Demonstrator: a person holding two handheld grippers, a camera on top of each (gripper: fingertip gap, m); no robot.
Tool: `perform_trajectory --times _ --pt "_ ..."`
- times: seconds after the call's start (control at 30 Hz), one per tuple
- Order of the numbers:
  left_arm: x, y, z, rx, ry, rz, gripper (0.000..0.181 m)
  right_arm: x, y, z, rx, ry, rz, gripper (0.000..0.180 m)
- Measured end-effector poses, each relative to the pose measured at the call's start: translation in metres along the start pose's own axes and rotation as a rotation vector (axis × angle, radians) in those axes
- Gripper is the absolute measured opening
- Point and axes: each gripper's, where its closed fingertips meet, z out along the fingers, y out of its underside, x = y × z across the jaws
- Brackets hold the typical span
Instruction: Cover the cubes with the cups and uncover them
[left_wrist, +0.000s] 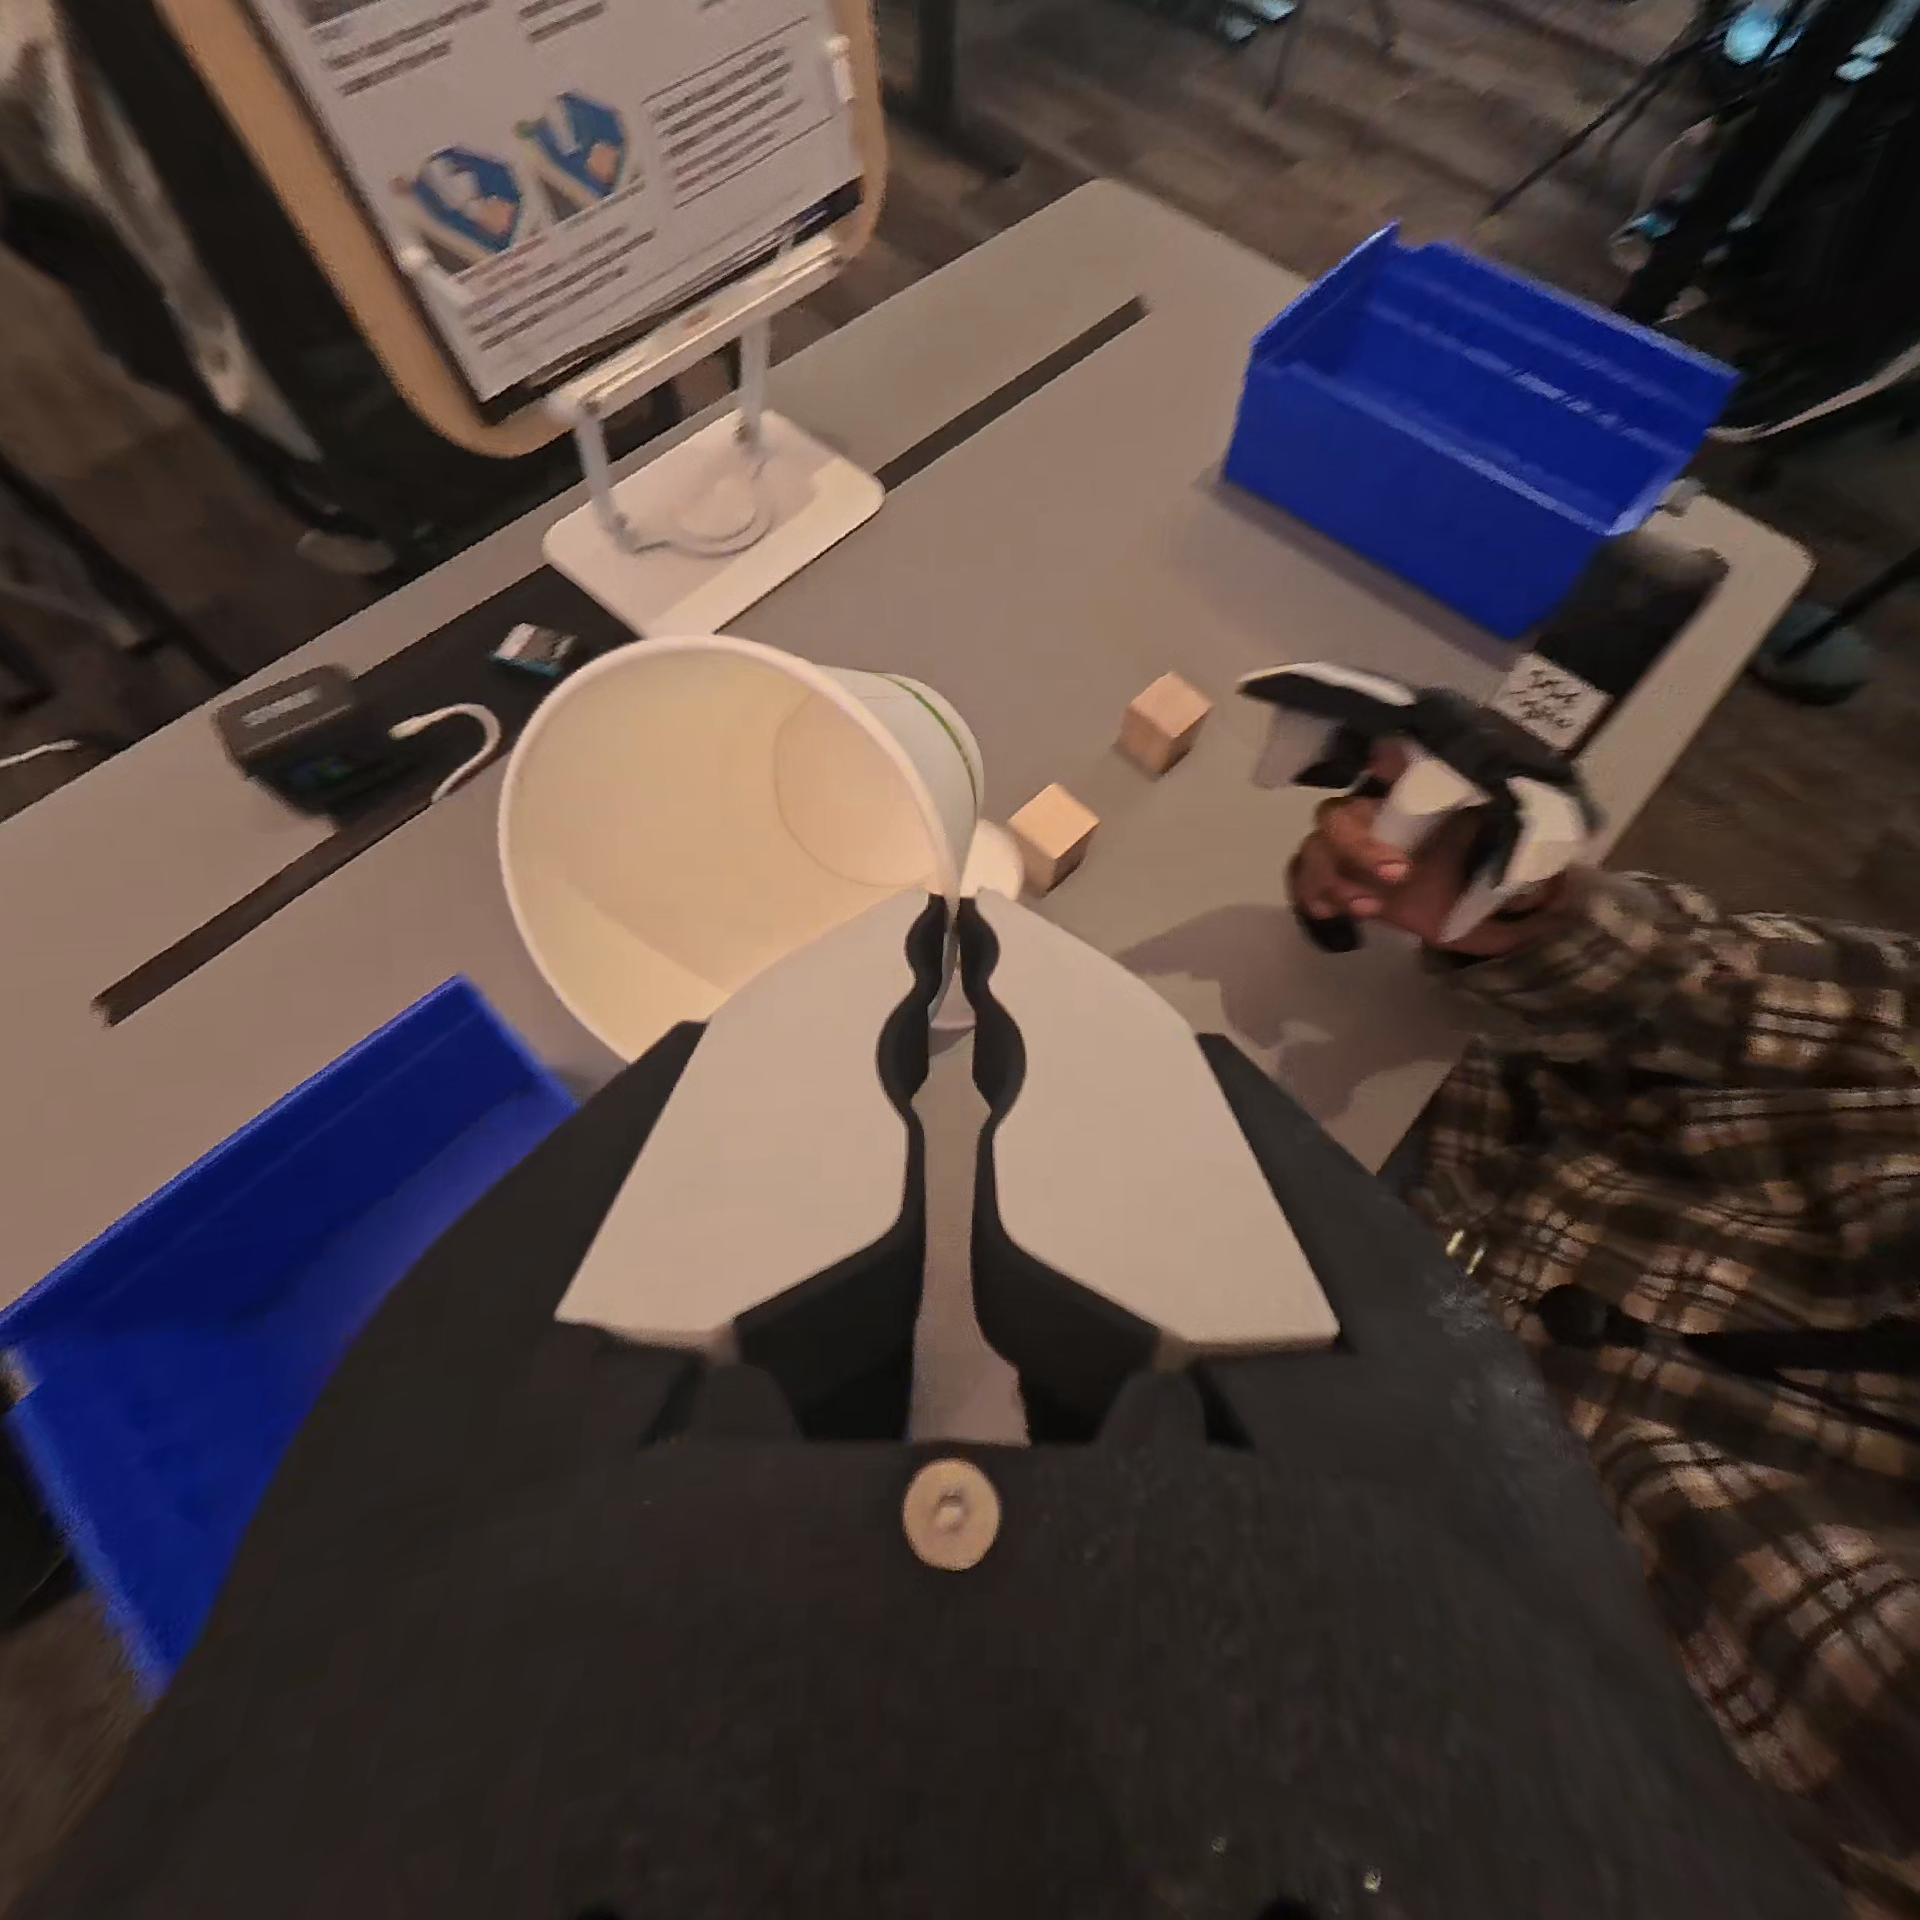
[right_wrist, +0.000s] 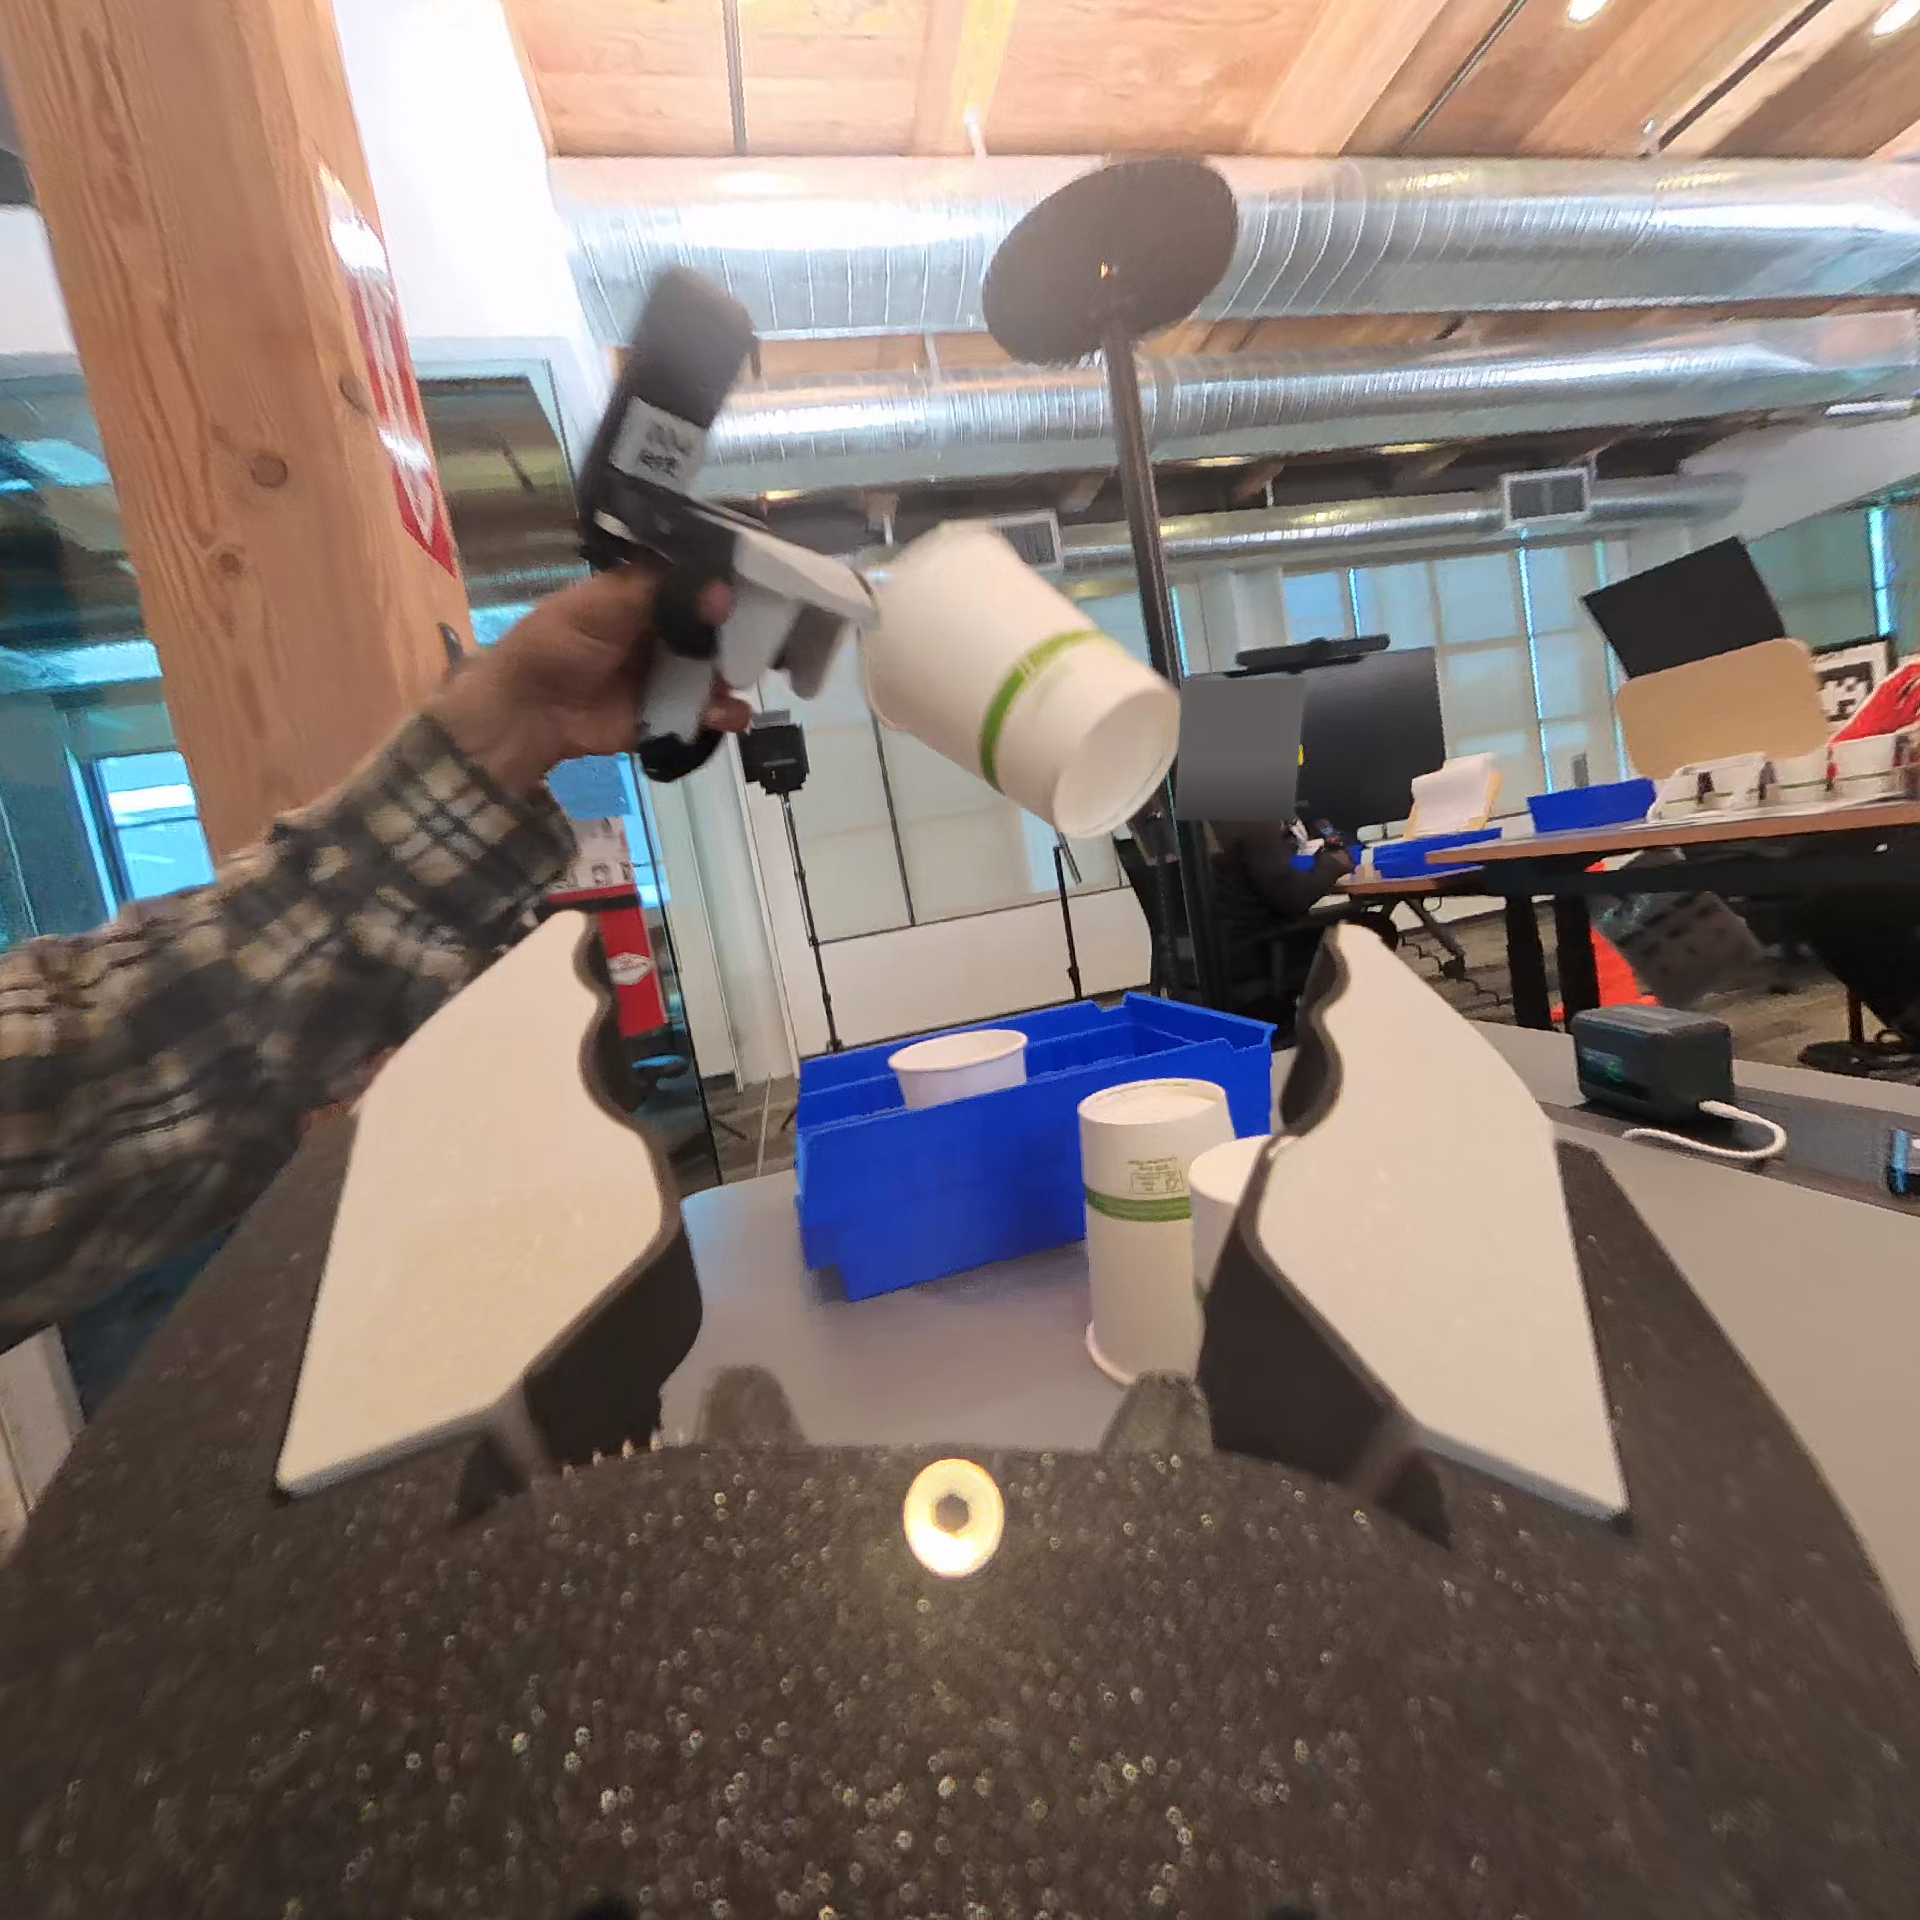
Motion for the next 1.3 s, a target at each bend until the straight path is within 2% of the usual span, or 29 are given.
perform_trajectory --times 0.17,0.4,0.63,0.8,0.93,1.13,1.3 --pt "0.05 -0.007 0.028 0.123 0.179 0.007 0.002 0.017 0.0 0.023 -0.017 -0.025 -0.002 0.13" --pt "0.1 -0.001 0.06 0.283 0.441 -0.061 0.002 0.019 -0.01 0.025 -0.055 -0.109 0.086 0.128" --pt "0.115 0.021 0.088 0.321 0.56 -0.132 0.002 0.014 -0.01 0.019 -0.13 -0.187 0.155 0.111" --pt "0.121 0.026 0.094 0.36 0.643 -0.177 0.002 0.018 0.003 0.016 -0.3 -0.178 0.164 0.094" --pt "0.125 0.026 0.093 0.405 0.714 -0.214 0.002 0.017 -0.004 0.014 -0.37 -0.174 0.118 0.093" --pt "0.111 0.033 0.096 0.451 0.642 -0.25 0.032 0.025 -0.023 0.005 -0.62 -0.137 -0.069 0.093" --pt "0.089 0.042 0.077 0.524 0.504 -0.237 0.033 0.052 -0.029 -0.009 -0.953 -0.071 -0.258 0.093"
